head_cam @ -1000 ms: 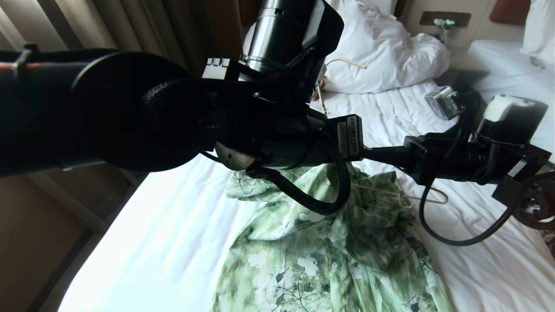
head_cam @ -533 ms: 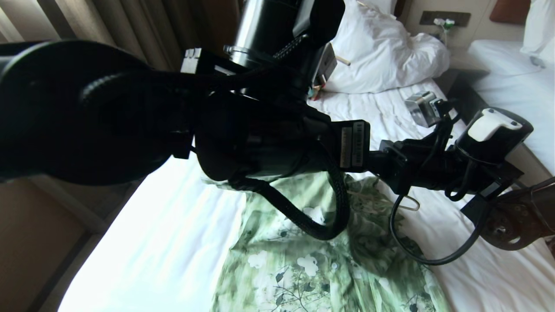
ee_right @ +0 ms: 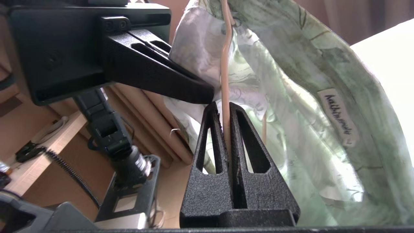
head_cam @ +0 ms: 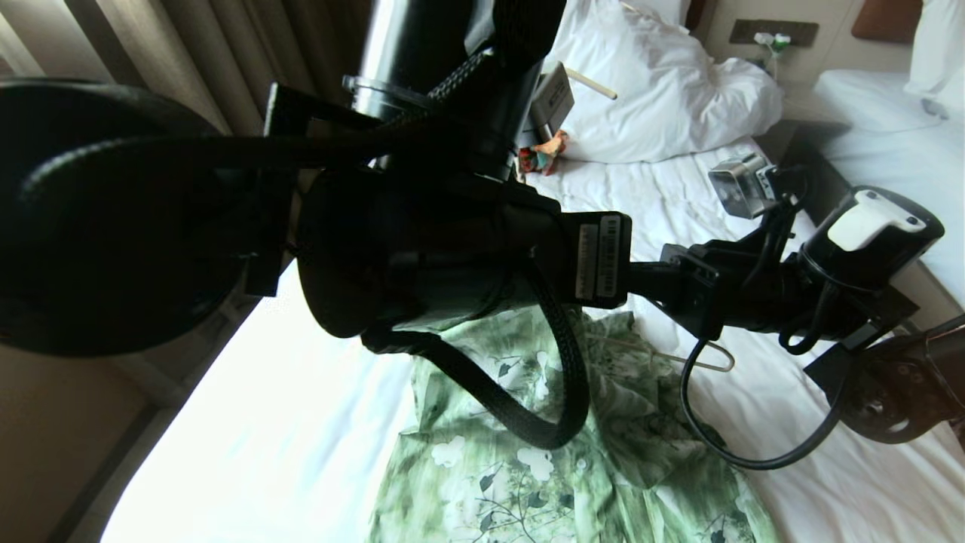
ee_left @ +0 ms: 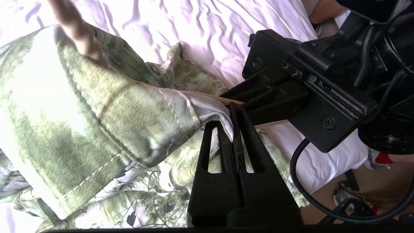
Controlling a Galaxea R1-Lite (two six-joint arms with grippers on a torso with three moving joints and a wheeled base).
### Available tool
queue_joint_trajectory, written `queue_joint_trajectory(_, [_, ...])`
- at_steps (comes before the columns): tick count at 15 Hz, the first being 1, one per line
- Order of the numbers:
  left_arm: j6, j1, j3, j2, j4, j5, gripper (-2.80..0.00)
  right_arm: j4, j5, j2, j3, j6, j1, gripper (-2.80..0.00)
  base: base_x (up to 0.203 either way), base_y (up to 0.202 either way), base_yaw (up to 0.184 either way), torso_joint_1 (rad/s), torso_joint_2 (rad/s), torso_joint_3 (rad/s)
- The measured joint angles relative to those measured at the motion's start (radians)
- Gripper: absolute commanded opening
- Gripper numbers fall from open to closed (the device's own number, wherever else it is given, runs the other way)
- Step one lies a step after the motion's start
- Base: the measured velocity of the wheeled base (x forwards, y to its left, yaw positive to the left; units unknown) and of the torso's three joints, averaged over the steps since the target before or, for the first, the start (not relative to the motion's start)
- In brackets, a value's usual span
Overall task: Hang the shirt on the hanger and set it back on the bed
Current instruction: Hook one side of the shirt onto the hanger
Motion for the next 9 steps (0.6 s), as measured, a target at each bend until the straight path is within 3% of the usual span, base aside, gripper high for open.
queue_joint_trajectory(9, [0.171,0.028,0.114,-0.127,0.000,0.025,-2.80,0.008,0.062,-0.032,0.042,0.002,-0.046,-2.80,0.000,0.000,0.000,0.000,0.00,0.000])
